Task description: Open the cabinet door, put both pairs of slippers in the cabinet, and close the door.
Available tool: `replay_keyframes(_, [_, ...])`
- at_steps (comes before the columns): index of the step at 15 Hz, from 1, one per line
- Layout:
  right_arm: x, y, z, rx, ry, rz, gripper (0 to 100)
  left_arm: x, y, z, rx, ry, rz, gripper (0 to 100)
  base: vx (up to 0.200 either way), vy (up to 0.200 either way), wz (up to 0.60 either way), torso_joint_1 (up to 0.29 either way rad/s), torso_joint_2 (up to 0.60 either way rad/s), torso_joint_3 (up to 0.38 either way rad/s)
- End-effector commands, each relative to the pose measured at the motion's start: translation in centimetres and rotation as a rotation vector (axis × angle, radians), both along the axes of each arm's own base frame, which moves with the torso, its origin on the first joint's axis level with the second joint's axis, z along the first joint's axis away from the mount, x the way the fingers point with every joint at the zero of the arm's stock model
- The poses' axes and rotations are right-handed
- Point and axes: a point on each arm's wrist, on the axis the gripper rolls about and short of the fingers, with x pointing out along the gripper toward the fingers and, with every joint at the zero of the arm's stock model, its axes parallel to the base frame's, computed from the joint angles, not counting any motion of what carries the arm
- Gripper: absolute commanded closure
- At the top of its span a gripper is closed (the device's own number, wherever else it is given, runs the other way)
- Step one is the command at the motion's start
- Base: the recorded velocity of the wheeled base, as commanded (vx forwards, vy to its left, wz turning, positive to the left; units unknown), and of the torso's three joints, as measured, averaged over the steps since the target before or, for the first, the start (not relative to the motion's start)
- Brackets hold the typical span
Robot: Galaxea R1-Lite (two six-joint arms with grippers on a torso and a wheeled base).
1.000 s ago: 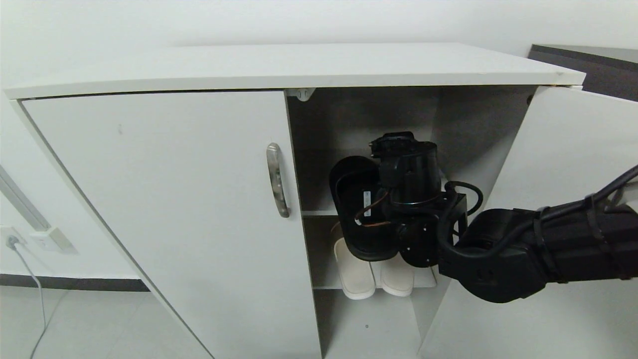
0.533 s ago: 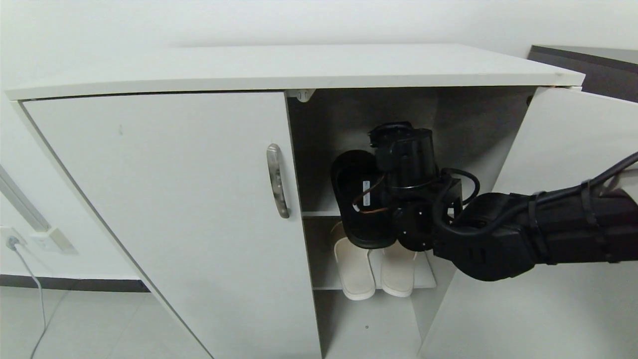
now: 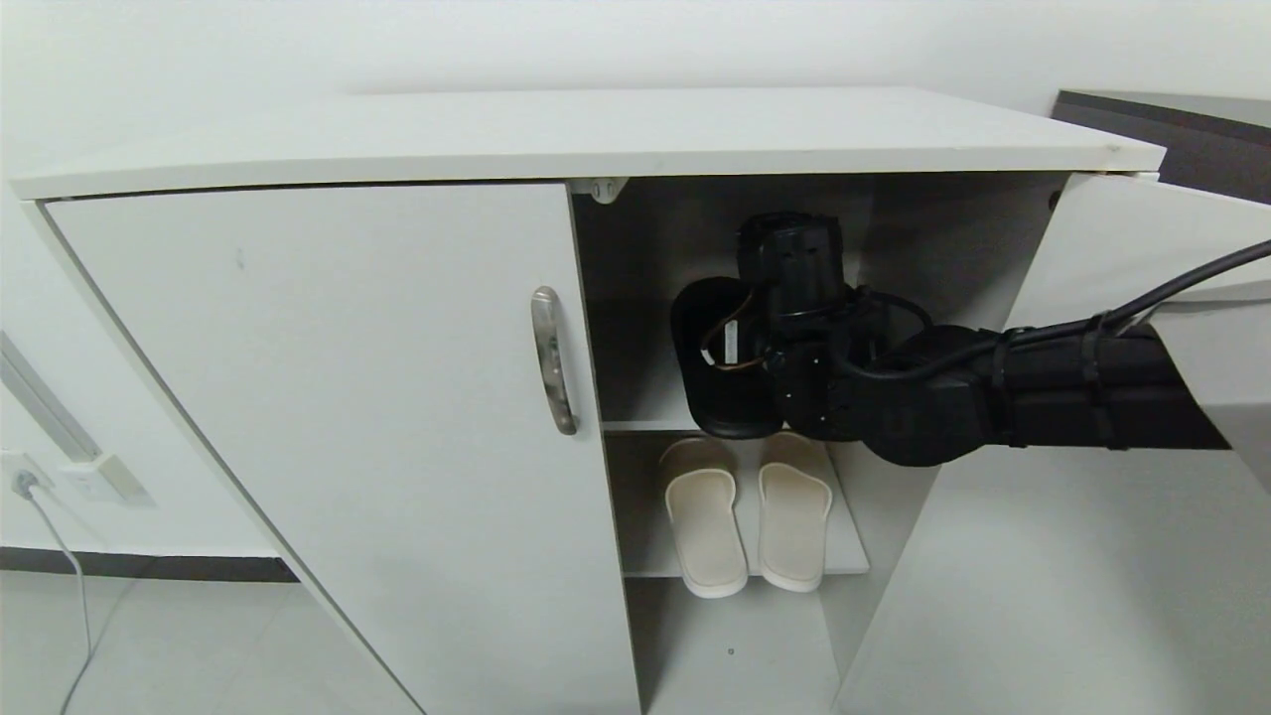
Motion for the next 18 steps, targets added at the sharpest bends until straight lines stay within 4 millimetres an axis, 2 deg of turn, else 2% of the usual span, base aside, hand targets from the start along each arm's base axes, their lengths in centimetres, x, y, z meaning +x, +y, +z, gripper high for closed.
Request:
replay_keyframes(1, [0.6, 0.1, -0.6, -0.005, 0.007, -0.005, 100, 0.0, 0.0, 0.0, 0.001, 0.001, 0.001, 100, 0.0, 0.0, 0.0, 0.0, 0.0, 0.0])
replay_keyframes(6, [0.9, 0.4, -1.4, -0.012, 0.022, -0.004, 100, 0.0, 0.0, 0.0, 0.001, 0.001, 0.001, 100, 0.0, 0.0, 0.0, 0.0, 0.0, 0.0])
replay_keyframes(7, [0.9, 0.3, -1.5, -0.007, 0.023, -0.005, 0, 0.0, 0.0, 0.0, -0.001, 0.001, 0.001, 100, 0.0, 0.0, 0.0, 0.0, 0.0, 0.0])
replay_keyframes(10, [0.7, 0.2, -1.5, -0.009, 0.026, -0.004, 0, 0.0, 0.0, 0.0, -0.01, 0.002, 0.015, 100, 0.0, 0.0, 0.0, 0.0, 0.0, 0.0])
replay_keyframes(12, [-0.2, 0.0, -0.9, -0.007, 0.024, 0.004, 0, 0.0, 0.0, 0.0, -0.01, 0.002, 0.015, 100, 0.0, 0.0, 0.0, 0.0, 0.0, 0.0])
replay_keyframes(15, [-2.8, -0.8, 0.1, -0.009, 0.028, 0.032, 0, 0.0, 0.0, 0.0, -0.01, 0.002, 0.015, 100, 0.0, 0.0, 0.0, 0.0, 0.0, 0.0])
replay_keyframes(18, [-6.5, -1.6, 1.0, -0.013, 0.034, 0.084, 0, 0.0, 0.0, 0.0, -0.01, 0.002, 0.013, 100, 0.0, 0.0, 0.0, 0.0, 0.0, 0.0])
